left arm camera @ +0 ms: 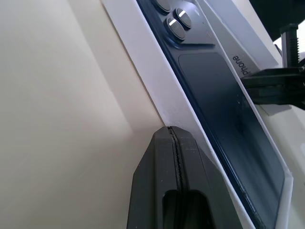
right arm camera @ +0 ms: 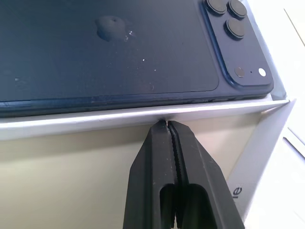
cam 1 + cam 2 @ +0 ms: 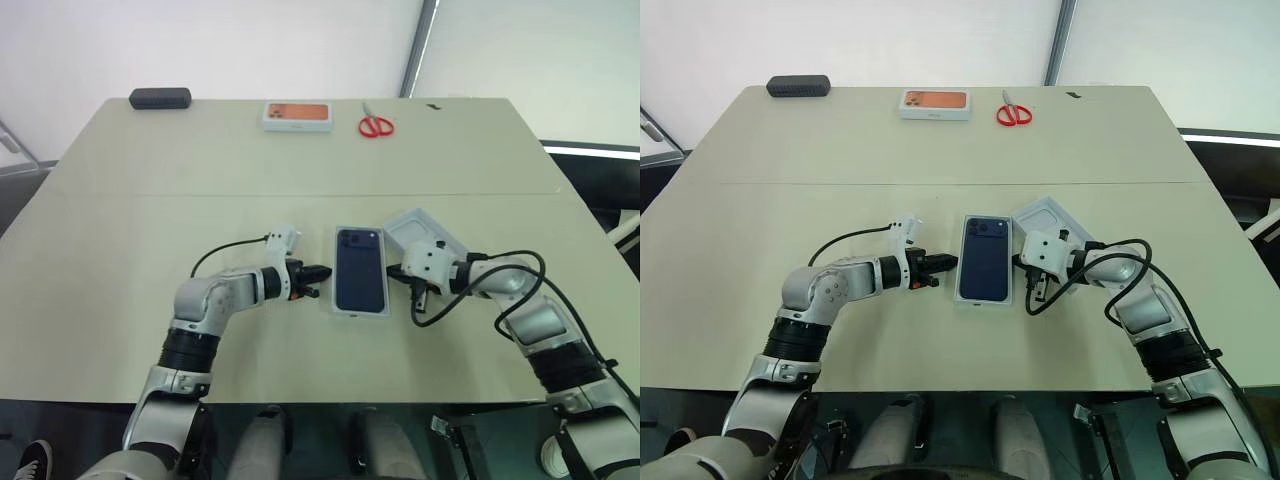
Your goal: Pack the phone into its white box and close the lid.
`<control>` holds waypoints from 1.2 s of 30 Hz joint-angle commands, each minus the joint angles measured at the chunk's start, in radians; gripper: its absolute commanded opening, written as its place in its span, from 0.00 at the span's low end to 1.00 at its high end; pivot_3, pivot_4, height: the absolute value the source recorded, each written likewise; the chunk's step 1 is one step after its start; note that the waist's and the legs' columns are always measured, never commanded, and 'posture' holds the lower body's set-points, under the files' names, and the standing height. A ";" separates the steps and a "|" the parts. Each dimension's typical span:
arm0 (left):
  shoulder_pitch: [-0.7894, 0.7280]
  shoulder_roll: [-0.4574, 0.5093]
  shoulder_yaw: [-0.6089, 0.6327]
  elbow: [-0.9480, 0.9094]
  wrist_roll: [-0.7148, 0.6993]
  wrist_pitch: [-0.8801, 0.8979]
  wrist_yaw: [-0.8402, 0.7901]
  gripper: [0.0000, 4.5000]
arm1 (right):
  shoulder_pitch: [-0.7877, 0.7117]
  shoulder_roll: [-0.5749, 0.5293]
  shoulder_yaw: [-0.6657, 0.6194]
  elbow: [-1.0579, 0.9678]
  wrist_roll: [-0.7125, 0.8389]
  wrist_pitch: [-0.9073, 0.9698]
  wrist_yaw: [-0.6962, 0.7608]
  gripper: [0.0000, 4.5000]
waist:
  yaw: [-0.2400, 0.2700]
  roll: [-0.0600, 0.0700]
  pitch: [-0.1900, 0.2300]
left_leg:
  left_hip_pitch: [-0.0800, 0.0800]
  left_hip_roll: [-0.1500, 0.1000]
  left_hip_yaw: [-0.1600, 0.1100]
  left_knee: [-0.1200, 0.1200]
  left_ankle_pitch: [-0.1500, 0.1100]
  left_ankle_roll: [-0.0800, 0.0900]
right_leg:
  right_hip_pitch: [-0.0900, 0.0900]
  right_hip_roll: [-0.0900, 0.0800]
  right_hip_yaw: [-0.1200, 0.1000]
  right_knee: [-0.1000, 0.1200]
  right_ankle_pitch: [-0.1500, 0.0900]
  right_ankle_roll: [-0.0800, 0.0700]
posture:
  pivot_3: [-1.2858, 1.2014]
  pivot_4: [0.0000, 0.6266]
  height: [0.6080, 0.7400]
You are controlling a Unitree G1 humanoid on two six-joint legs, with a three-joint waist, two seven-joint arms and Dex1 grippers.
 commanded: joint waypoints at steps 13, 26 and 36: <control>0.018 0.056 -0.010 -0.050 0.019 -0.007 -0.060 0.00 | -0.010 -0.036 -0.031 -0.045 0.026 -0.014 0.036 0.01 | -0.002 0.000 0.000 | 0.000 0.000 0.000 0.000 0.000 0.000 | 0.000 0.000 0.000 0.000 0.000 0.000 | 0.52 0.24 1.00; 0.005 0.103 0.061 -0.048 0.017 -0.043 -0.068 0.00 | -0.081 -0.028 -0.021 0.033 -0.039 -0.026 -0.052 0.01 | -0.002 0.000 0.000 | 0.000 0.001 0.000 0.000 0.000 0.000 | -0.001 0.000 0.000 0.001 0.000 0.000 | 0.52 0.24 1.00; 0.019 0.144 0.081 -0.120 -0.002 -0.063 -0.120 0.00 | -0.157 0.009 0.020 0.154 -0.149 -0.054 -0.163 0.01 | -0.003 0.000 0.000 | 0.000 0.000 0.000 0.000 0.000 0.000 | -0.001 0.000 0.000 0.001 0.000 0.000 | 0.52 0.24 1.00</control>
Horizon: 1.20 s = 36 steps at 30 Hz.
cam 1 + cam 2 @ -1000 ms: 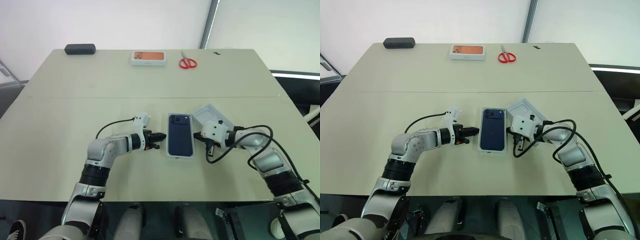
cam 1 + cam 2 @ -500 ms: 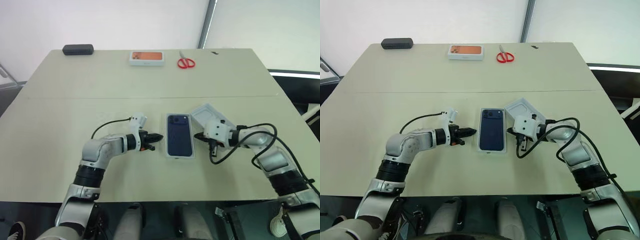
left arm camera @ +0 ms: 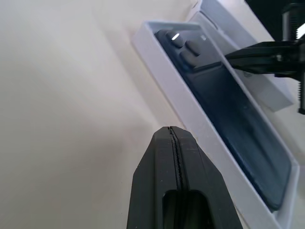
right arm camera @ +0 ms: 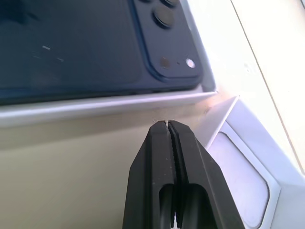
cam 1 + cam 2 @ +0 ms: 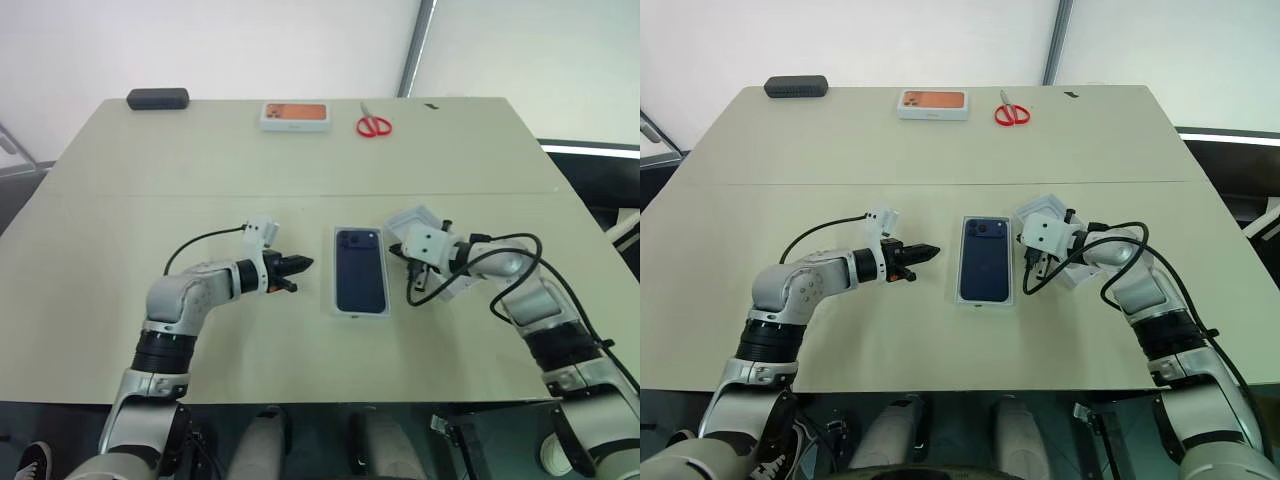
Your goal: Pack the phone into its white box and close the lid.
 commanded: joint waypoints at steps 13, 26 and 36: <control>0.018 0.127 0.063 -0.025 0.012 -0.267 -0.177 0.53 | 0.013 0.011 -0.152 -0.180 0.201 0.316 0.037 0.55 | 0.000 0.000 0.000 | 0.000 0.000 0.000 0.000 0.000 0.000 | 0.000 0.000 0.000 0.000 0.000 0.000 | 0.52 0.24 1.00; 0.203 0.246 0.073 -0.112 0.028 -0.626 -0.506 0.87 | 0.112 -0.053 -0.185 -0.494 0.203 0.856 -0.073 0.90 | -0.001 0.001 0.000 | -0.001 0.006 0.000 -0.001 -0.001 0.001 | -0.002 0.000 0.001 0.000 0.000 -0.001 | 0.52 0.24 1.00; 0.231 0.224 0.057 -0.109 0.038 -0.726 -0.527 0.87 | 0.083 0.026 -0.172 -0.545 0.199 1.062 -0.224 0.90 | -0.001 0.002 0.000 | -0.001 0.007 0.001 0.000 -0.001 0.002 | -0.002 0.001 0.002 0.000 0.000 -0.001 | 0.52 0.24 1.00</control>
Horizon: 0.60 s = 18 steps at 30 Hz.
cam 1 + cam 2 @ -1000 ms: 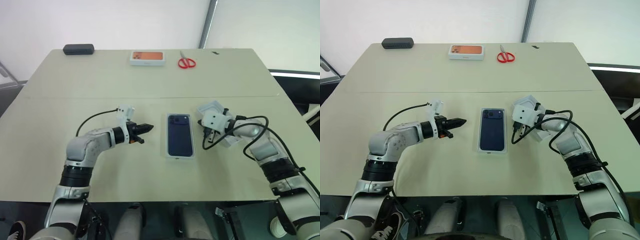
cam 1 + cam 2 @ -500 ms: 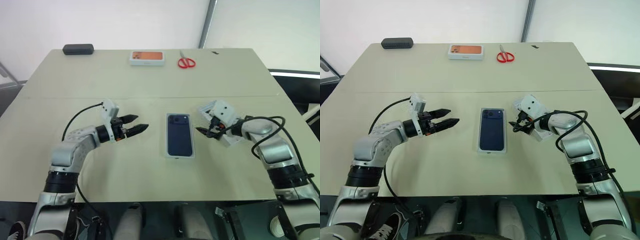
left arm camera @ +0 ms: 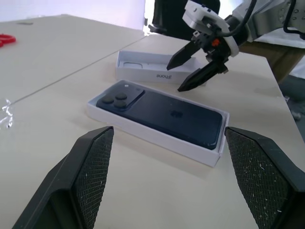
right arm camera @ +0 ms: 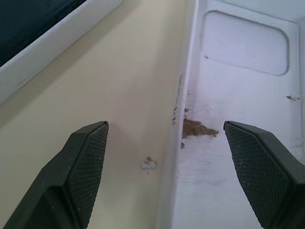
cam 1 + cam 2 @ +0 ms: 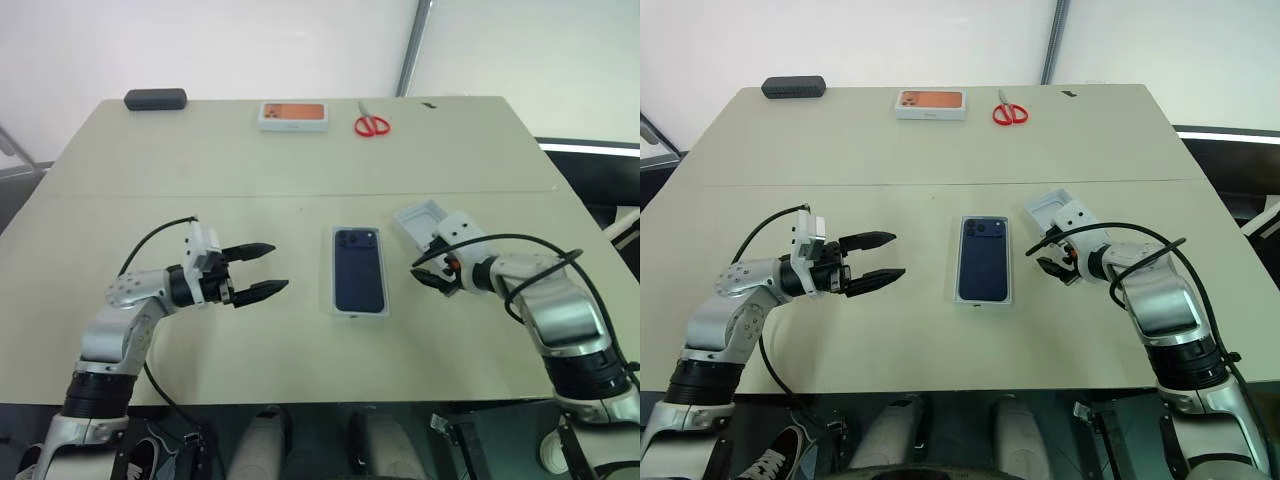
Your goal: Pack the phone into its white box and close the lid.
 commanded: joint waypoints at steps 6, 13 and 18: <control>0.006 -0.021 0.001 -0.041 -0.002 -0.020 0.032 0.87 | -0.095 0.098 -0.017 0.031 0.019 0.067 -0.109 0.90 | -0.002 0.000 0.000 | 0.000 0.001 0.000 0.000 0.000 0.000 | 0.000 0.001 0.000 0.001 0.000 0.000 | 0.52 0.24 1.00; 0.017 -0.027 -0.002 -0.062 -0.008 -0.007 0.060 0.87 | -0.132 0.080 -0.003 0.081 0.063 0.132 -0.081 0.90 | -0.002 0.000 0.000 | 0.000 0.000 0.000 0.000 0.000 0.000 | 0.000 0.001 -0.001 0.000 0.000 0.000 | 0.52 0.24 1.00; 0.022 -0.044 -0.014 -0.069 -0.006 -0.005 0.079 0.87 | -0.213 -0.009 0.035 0.148 0.104 0.183 -0.001 0.90 | -0.002 0.001 0.001 | 0.000 0.000 0.001 0.000 0.000 0.000 | 0.000 0.001 0.000 0.000 0.000 0.000 | 0.52 0.24 1.00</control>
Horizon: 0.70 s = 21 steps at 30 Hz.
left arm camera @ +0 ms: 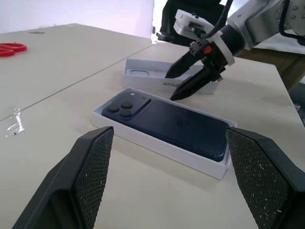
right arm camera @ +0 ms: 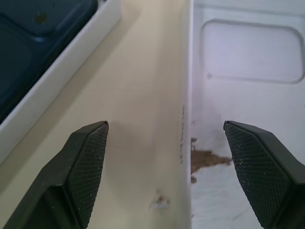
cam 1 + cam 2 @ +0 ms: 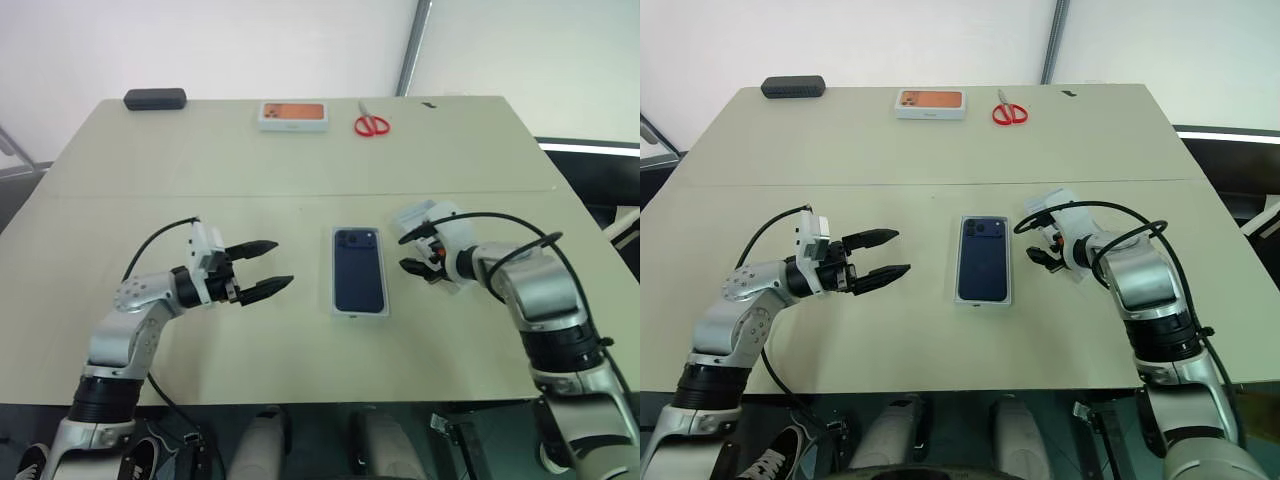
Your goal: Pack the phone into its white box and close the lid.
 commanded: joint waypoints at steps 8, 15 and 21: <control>0.001 -0.026 -0.022 -0.044 -0.003 -0.003 0.036 0.87 | -0.079 -0.092 0.100 0.031 0.045 0.035 0.068 0.90 | -0.002 0.000 0.000 | 0.000 0.001 0.001 0.000 0.000 0.000 | 0.000 0.001 0.000 0.000 0.000 0.000 | 0.52 0.24 1.00; 0.040 -0.037 -0.028 -0.077 -0.004 -0.004 0.067 0.87 | -0.089 -0.100 0.142 0.046 0.047 0.028 0.076 0.90 | -0.001 0.000 0.000 | 0.000 0.001 0.000 0.000 0.000 0.000 | 0.000 0.001 0.000 0.000 0.000 0.000 | 0.52 0.24 1.00; 0.044 -0.046 -0.034 -0.091 -0.003 -0.006 0.084 0.88 | -0.100 -0.101 0.155 0.080 0.035 0.004 0.071 0.85 | -0.001 0.000 0.000 | 0.000 0.001 0.000 0.000 0.000 0.000 | 0.001 0.001 0.000 0.000 0.000 0.000 | 0.52 0.24 1.00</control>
